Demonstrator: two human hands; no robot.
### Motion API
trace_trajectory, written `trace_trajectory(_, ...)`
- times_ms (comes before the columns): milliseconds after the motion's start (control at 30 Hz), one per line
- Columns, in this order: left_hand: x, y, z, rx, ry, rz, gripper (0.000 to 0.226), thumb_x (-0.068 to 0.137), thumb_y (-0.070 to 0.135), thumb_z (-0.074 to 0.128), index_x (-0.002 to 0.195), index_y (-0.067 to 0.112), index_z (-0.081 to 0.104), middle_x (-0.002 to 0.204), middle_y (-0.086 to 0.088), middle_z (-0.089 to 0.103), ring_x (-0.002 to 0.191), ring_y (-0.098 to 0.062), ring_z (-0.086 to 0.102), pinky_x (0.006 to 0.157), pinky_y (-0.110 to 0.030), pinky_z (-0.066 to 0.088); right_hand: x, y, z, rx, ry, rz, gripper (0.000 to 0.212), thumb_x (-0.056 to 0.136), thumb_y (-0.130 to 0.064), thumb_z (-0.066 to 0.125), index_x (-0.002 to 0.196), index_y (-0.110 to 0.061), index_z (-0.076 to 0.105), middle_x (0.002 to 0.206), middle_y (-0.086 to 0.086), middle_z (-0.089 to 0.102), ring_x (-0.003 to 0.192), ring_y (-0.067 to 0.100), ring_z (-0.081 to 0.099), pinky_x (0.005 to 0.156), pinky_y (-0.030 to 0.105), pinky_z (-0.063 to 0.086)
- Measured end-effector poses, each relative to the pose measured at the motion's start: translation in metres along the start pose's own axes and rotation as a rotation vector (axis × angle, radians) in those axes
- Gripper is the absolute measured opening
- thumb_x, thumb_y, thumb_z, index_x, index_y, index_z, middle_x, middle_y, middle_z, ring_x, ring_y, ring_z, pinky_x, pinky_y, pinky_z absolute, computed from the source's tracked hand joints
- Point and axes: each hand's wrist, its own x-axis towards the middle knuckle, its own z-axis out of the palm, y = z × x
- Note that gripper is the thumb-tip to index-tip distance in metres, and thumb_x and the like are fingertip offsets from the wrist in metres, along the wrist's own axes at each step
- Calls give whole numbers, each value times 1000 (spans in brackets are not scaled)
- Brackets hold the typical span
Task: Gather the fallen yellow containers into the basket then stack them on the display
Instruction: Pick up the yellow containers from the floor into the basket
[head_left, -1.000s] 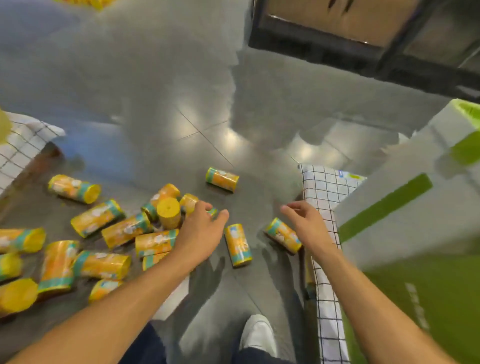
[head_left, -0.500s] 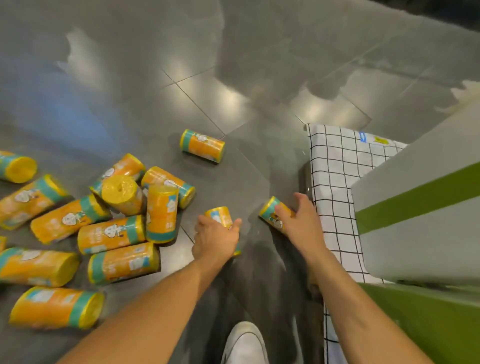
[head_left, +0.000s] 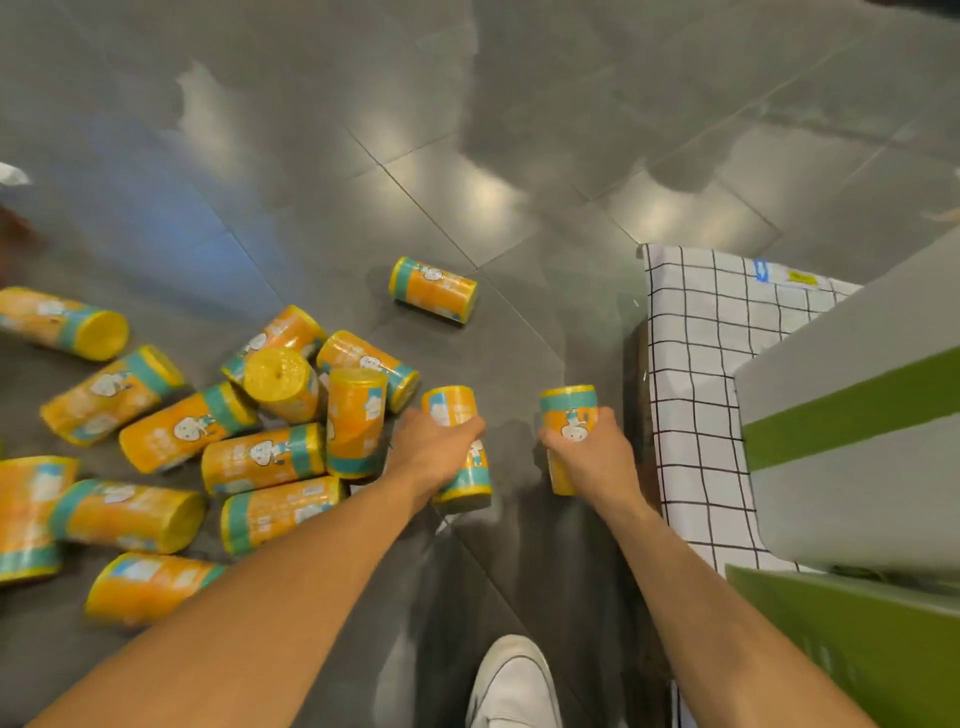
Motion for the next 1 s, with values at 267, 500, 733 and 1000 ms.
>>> trace_trajectory(267,-64,36,-106,-11,58,179,77,79,50,75,138,14,41,116,-4,59,101,-28,60,83,-36,49,-87,-101,-36,376,-83,-75,60,65,-54,80,111,-19,65,100,4,73,85,18,71,70,36,60)
trace_trajectory(500,-159,35,-254,-214,218,298,67,62,56,74,113,18,52,100,-1,66,99,-28,66,86,-40,54,-206,-240,-45,419,-216,-304,38,62,-44,74,89,-18,71,88,10,75,77,23,72,75,48,61)
trace_trajectory(733,-249,-43,-419,-556,449,376,64,60,53,77,113,22,59,102,-3,73,90,-20,71,82,-42,58,-354,-368,-6,260,-484,-593,39,60,-51,72,80,-18,69,67,-2,68,66,19,65,67,41,55)
trace_trajectory(1000,-352,-212,-519,-629,761,154,67,56,67,70,109,27,61,103,0,73,93,-18,72,88,-43,58,-522,-391,103,57,-805,-814,26,80,-41,81,87,-17,73,74,-3,75,71,17,71,66,33,56)
